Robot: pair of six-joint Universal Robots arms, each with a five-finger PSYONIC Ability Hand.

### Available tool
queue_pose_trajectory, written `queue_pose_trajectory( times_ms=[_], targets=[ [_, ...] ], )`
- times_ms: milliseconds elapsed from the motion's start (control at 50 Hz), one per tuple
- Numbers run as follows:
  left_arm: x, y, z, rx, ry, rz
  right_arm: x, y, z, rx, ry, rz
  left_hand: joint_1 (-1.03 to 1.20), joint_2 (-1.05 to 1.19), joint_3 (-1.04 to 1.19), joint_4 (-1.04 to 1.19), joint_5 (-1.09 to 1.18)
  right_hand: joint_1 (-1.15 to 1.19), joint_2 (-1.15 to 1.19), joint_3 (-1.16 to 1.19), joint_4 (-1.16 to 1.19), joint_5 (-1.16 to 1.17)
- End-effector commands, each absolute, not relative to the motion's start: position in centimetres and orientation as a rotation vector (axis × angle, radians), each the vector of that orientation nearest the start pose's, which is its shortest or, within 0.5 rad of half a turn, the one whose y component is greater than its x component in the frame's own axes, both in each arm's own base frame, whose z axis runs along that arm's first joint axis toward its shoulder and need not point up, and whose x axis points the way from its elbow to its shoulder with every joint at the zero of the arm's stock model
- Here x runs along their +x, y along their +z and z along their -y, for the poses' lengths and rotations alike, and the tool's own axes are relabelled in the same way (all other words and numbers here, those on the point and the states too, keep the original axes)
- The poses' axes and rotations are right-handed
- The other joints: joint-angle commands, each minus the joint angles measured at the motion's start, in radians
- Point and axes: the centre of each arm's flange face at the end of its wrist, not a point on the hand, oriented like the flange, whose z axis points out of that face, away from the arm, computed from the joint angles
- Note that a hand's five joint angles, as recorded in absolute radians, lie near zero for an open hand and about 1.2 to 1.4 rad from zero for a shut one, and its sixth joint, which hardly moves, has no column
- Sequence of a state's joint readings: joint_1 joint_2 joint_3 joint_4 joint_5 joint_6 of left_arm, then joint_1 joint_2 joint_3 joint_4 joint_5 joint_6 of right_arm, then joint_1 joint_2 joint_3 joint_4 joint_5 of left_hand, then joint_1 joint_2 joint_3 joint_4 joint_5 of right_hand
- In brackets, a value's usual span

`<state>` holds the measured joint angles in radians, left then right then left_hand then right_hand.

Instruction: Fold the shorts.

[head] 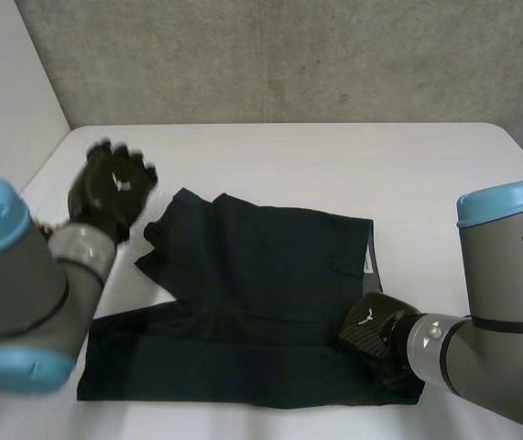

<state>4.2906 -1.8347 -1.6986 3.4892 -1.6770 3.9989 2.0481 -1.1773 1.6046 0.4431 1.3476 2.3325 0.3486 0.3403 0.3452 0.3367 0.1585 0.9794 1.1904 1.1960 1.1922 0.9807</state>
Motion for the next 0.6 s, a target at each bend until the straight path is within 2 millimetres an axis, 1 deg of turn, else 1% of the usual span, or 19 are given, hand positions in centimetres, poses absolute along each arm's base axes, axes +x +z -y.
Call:
queue_pose_trajectory(
  times_ms=[20, 60, 80, 140, 160, 220, 240, 260, 300, 320, 340, 360, 440, 460, 480, 540, 560, 600],
  targets=[
    [-27.4, 17.6, 34.0, 1.174, -1.937, -1.717, 26.4, 16.4, 18.0, -1.805, -1.109, -2.198, 0.085, 0.093, 0.088, 0.097, 0.101, 0.417, 0.206, 0.2, 0.204, 0.241],
    [-27.8, 16.8, 34.9, 1.185, -1.936, -1.76, 26.4, 16.4, 18.1, -1.805, -1.112, -2.199, 0.094, 0.102, 0.097, 0.106, 0.109, 0.417, 0.206, 0.2, 0.204, 0.241],
    [-28.2, 15.9, 35.6, 1.204, -1.933, -1.81, 26.4, 16.3, 18.1, -1.805, -1.119, -2.199, 0.111, 0.12, 0.115, 0.123, 0.127, 0.417, 0.206, 0.2, 0.204, 0.241],
    [-28.6, 15.1, 36.5, 1.231, -1.912, -1.89, 26.4, 16.0, 18.1, -1.804, -1.118, -2.198, 0.15, 0.158, 0.153, 0.162, 0.165, 0.417, 0.206, 0.2, 0.204, 0.241],
    [-28.8, 14.3, 36.9, 1.25, -1.873, -1.965, 26.5, 16.0, 18.1, -1.804, -1.12, -2.198, 0.19, 0.199, 0.194, 0.202, 0.206, 0.417, 0.206, 0.2, 0.204, 0.241],
    [-28.9, 13.6, 37.0, 1.278, -1.811, -2.057, 26.5, 16.0, 18.2, -1.804, -1.125, -2.195, 0.29, 0.299, 0.294, 0.302, 0.306, 0.417, 0.206, 0.2, 0.204, 0.241],
    [-28.8, 13.0, 37.0, 1.305, -1.765, -2.12, 26.5, 16.0, 18.3, -1.802, -1.125, -2.198, 0.352, 0.36, 0.355, 0.364, 0.367, 0.417, 0.206, 0.2, 0.204, 0.241],
    [-28.7, 12.7, 37.0, 1.32, -1.745, -2.146, 26.5, 16.0, 18.3, -1.804, -1.128, -2.196, 0.41, 0.419, 0.414, 0.422, 0.426, 0.417, 0.206, 0.2, 0.204, 0.241],
    [-28.6, 12.6, 37.1, 1.341, -1.716, -2.181, 26.5, 16.1, 18.4, -1.802, -1.135, -2.196, 0.633, 0.641, 0.636, 0.645, 0.648, 0.417, 0.206, 0.2, 0.204, 0.241],
    [-28.6, 12.8, 37.2, 1.337, -1.712, -2.194, 26.5, 16.1, 18.4, -1.802, -1.135, -2.196, 0.872, 0.881, 0.876, 0.884, 0.888, 0.417, 0.206, 0.2, 0.204, 0.241],
    [-28.5, 13.0, 37.4, 1.325, -1.717, -2.192, 26.5, 16.2, 18.5, -1.798, -1.139, -2.198, 1.003, 1.011, 1.006, 1.015, 1.018, 0.417, 0.206, 0.2, 0.204, 0.241],
    [-28.5, 13.0, 37.5, 1.313, -1.715, -2.19, 26.5, 16.2, 18.6, -1.799, -1.142, -2.198, 1.047, 1.056, 1.051, 1.059, 1.063, 0.417, 0.206, 0.2, 0.204, 0.241],
    [-27.3, 13.5, 38.0, 1.17, -1.676, -2.187, 26.4, 16.3, 18.7, -1.796, -1.147, -2.2, 1.048, 1.056, 1.051, 1.06, 1.063, 0.417, 0.206, 0.2, 0.204, 0.241],
    [-26.8, 14.2, 38.0, 1.096, -1.653, -2.177, 26.4, 16.3, 18.7, -1.796, -1.147, -2.2, 1.048, 1.056, 1.051, 1.06, 1.063, 0.417, 0.206, 0.2, 0.204, 0.241],
    [-26.5, 14.5, 37.9, 1.062, -1.639, -2.174, 26.4, 16.3, 18.7, -1.796, -1.147, -2.2, 1.048, 1.056, 1.051, 1.06, 1.063, 0.417, 0.206, 0.2, 0.204, 0.241],
    [-25.4, 14.9, 37.2, 0.978, -1.57, -2.165, 26.4, 16.3, 18.6, -1.798, -1.145, -2.201, 1.048, 1.056, 1.051, 1.06, 1.063, 0.417, 0.206, 0.2, 0.204, 0.241],
    [-24.9, 15.0, 36.7, 0.964, -1.544, -2.166, 26.4, 16.3, 18.6, -1.798, -1.145, -2.201, 1.048, 1.056, 1.051, 1.06, 1.063, 0.417, 0.206, 0.2, 0.204, 0.241],
    [-24.7, 15.1, 36.3, 0.966, -1.534, -2.168, 26.4, 16.4, 18.6, -1.798, -1.147, -2.2, 1.048, 1.056, 1.051, 1.06, 1.063, 0.417, 0.206, 0.2, 0.204, 0.241]
  ],
)
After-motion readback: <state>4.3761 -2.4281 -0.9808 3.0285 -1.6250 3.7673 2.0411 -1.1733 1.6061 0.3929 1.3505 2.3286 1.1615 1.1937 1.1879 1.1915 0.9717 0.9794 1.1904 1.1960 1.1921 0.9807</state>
